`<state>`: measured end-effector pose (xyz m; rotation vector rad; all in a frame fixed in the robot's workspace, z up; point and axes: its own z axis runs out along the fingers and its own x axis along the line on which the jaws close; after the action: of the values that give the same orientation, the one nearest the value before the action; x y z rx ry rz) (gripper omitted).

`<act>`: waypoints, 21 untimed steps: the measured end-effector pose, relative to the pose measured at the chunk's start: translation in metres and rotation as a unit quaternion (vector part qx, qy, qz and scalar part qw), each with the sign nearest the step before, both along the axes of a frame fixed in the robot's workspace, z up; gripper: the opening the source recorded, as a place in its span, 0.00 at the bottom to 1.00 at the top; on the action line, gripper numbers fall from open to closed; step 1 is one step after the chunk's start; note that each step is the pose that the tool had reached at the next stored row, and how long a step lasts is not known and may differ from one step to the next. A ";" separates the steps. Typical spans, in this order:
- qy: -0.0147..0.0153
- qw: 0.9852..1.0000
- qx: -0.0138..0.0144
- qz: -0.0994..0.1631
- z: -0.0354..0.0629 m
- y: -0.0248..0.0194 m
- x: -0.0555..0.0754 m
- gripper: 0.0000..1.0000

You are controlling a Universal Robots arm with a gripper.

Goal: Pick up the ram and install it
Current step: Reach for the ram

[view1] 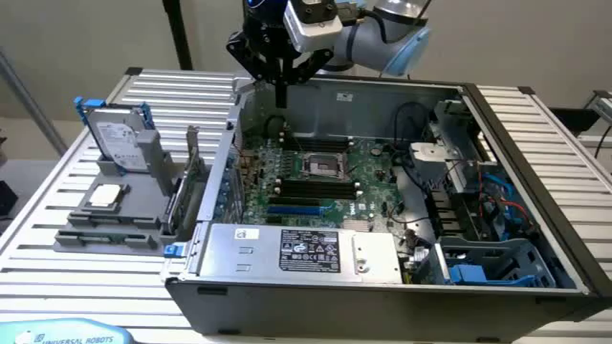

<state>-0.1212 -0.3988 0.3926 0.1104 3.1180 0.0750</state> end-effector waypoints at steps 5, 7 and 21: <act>0.000 1.000 0.000 0.000 0.0000 0.0000 0.000 0.11; 0.000 1.000 0.000 0.000 0.0000 0.0000 0.000 0.11; 0.000 1.000 0.000 0.000 0.0000 -0.0097 -0.023 0.11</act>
<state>-0.1443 -0.4085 0.3926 0.1106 3.1180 0.0749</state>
